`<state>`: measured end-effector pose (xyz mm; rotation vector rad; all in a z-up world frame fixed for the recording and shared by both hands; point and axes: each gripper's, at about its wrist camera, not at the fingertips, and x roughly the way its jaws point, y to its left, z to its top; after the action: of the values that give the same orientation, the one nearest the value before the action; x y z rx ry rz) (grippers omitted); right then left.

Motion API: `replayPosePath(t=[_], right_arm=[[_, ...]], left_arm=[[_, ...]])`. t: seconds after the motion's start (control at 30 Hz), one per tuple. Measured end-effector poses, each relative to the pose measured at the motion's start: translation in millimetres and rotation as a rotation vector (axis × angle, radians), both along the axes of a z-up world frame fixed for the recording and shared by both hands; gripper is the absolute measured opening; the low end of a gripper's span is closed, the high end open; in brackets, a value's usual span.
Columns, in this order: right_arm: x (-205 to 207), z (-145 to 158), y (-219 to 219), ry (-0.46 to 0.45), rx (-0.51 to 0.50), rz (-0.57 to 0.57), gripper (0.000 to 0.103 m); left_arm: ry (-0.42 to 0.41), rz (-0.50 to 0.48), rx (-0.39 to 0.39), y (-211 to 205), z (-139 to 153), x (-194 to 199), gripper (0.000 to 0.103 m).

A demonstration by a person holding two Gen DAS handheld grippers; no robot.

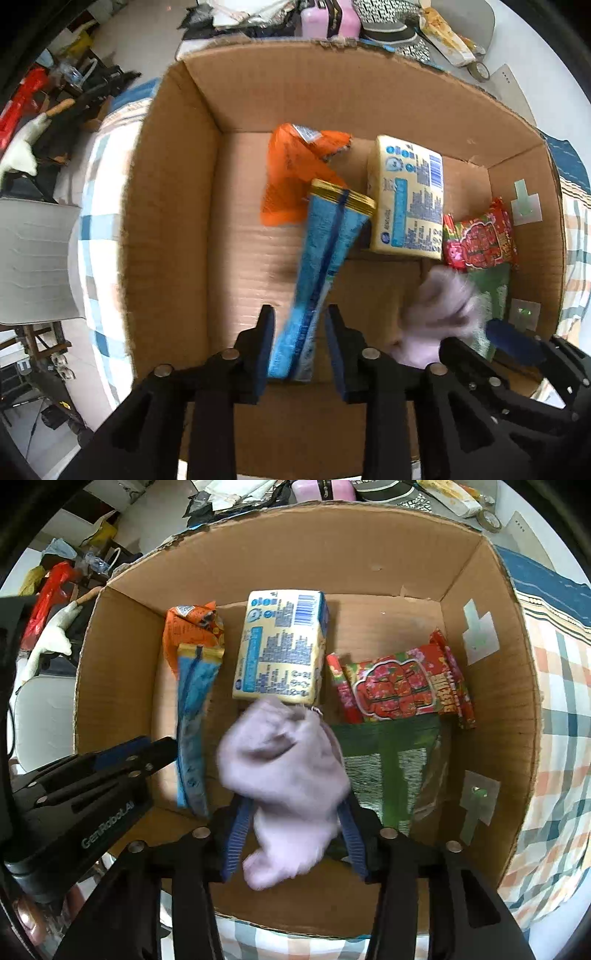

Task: Organize soft objects
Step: 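Carry the packet and sock over the box and release them inside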

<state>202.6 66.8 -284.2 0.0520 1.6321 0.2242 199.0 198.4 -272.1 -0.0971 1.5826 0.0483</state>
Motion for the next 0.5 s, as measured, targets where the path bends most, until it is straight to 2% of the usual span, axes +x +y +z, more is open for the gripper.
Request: replayPosePath(t=[0.07, 0.17, 0.23, 0.3, 0.37, 0.5], right_arm=[[1, 2, -2, -0.004, -0.006, 0.001, 0.062], [3, 6, -4, -0.022, -0.032, 0.005, 0.068], [4, 11, -8, -0.039, -0.055, 0.008, 0.075], [4, 16, -10, -0.052, -0.073, 0.012, 0.082], [3, 18, -14, -0.068, -0.101, 0.017, 0.084], [-3, 25, -25, -0.088, -0.134, 0.019, 0.094]], left_arm=[[-0.019, -0.001, 0.018, 0, 5, -2, 0.032], [-0.04, 0.009, 0.031, 2, 10, -5, 0.04], [-0.061, 0.016, 0.048, 3, 15, -7, 0.048], [-0.084, 0.022, 0.064, 4, 20, -9, 0.068], [-0.102, 0.028, 0.071, 4, 23, -12, 0.078], [-0.116, 0.039, 0.067, 6, 25, -21, 0.086]])
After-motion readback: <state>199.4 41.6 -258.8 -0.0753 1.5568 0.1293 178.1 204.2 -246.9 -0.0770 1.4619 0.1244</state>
